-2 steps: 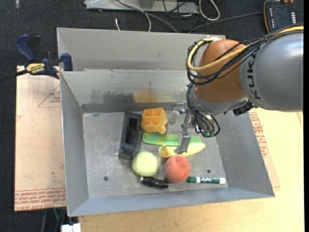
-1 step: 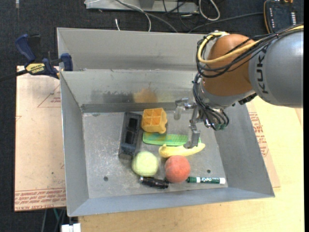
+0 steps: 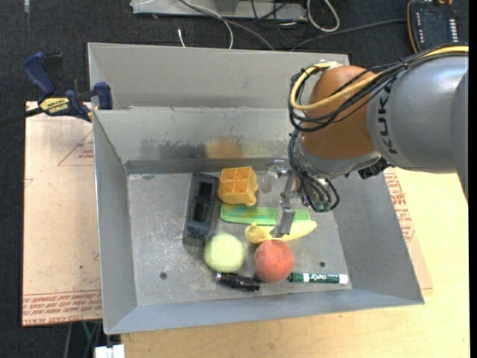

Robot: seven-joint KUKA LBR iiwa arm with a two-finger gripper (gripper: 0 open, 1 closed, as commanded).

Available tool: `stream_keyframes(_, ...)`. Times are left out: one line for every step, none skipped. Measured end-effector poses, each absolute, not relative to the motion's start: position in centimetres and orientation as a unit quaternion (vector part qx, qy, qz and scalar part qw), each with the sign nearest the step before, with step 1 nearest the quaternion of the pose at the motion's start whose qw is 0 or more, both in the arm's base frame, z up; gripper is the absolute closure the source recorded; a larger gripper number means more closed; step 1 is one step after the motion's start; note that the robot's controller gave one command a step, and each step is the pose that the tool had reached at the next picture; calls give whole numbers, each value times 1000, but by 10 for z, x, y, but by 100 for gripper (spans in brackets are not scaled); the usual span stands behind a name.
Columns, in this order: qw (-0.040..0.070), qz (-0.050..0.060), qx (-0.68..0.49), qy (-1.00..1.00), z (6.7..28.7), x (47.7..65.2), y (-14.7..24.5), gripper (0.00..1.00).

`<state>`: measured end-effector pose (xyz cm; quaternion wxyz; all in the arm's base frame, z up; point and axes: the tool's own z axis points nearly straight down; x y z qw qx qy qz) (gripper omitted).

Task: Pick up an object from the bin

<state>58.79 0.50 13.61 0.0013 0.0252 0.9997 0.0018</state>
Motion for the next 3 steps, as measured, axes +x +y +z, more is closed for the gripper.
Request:
stream_keyframes(6, 1, -78, 997, 69, 584, 8, 0)
stream_keyframes(5, 2, 52, 999, 71, 584, -11, 100)
stream_keyframes(5, 2, 52, 999, 72, 583, -11, 100)
